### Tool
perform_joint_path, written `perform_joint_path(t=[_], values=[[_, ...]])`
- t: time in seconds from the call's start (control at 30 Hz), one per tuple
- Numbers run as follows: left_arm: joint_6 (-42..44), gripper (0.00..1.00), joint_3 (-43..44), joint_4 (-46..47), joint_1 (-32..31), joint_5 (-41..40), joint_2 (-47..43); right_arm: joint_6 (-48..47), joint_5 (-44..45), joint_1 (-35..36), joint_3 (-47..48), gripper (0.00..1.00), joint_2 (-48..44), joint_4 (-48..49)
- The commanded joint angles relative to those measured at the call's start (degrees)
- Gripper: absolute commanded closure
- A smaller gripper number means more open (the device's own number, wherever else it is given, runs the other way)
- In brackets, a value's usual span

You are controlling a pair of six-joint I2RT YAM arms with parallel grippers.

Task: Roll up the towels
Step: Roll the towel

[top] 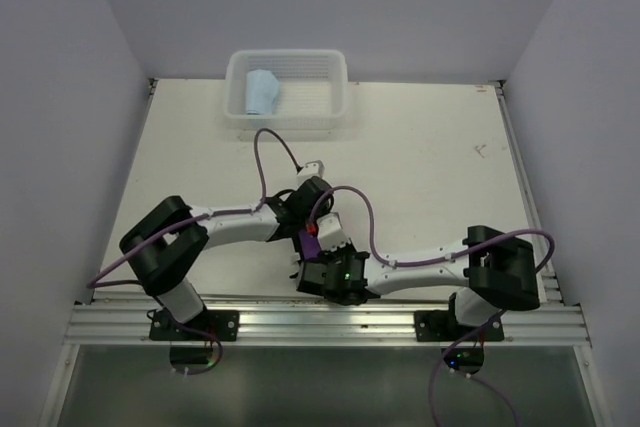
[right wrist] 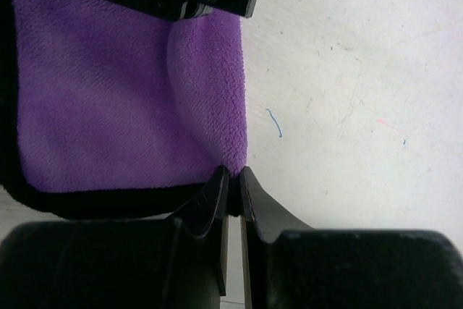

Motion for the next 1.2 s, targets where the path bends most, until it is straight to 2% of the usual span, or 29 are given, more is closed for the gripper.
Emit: perform_joint_path(t=[0.0,0.13,0.3,0.43,0.57,0.77,0.93,1.17], values=[[-2.5,1.00,-4.0,9.7,1.5,-1.3,-4.1,0.2,5.4,1.9,2.9,1.00,1.9,-2.4],[-4.6,1.00,-10.2,18.3,2.8,0.2,-7.6,-1.2,7.5,4.0,5.4,1.00,5.3,-3.9],[-5.2,1.00,-14.8,23.0,3.2,-0.1,-10.0,-2.2,8.2,6.2,6.7,1.00,9.2,-3.9],[-5.5,1.00,-17.3,26.6,3.3,-0.3,-11.0,-5.7,6.8,7.3,5.5,0.99,9.0,1.3],[-6.8,1.00,-22.3,31.9,3.4,-0.8,-11.8,-8.5,5.0,7.7,4.6,0.89,8.4,4.9],[-7.2,1.00,-26.9,38.7,3.3,-0.9,-12.8,-9.9,2.7,8.1,3.5,0.84,8.4,7.9],[-8.2,1.00,-30.1,42.9,3.6,-0.7,-12.2,-9.9,0.6,8.0,1.8,0.69,6.8,10.8],[-8.7,1.00,-32.6,45.9,4.1,0.5,-12.2,-9.4,-1.6,8.0,-3.1,0.58,-0.9,15.0]])
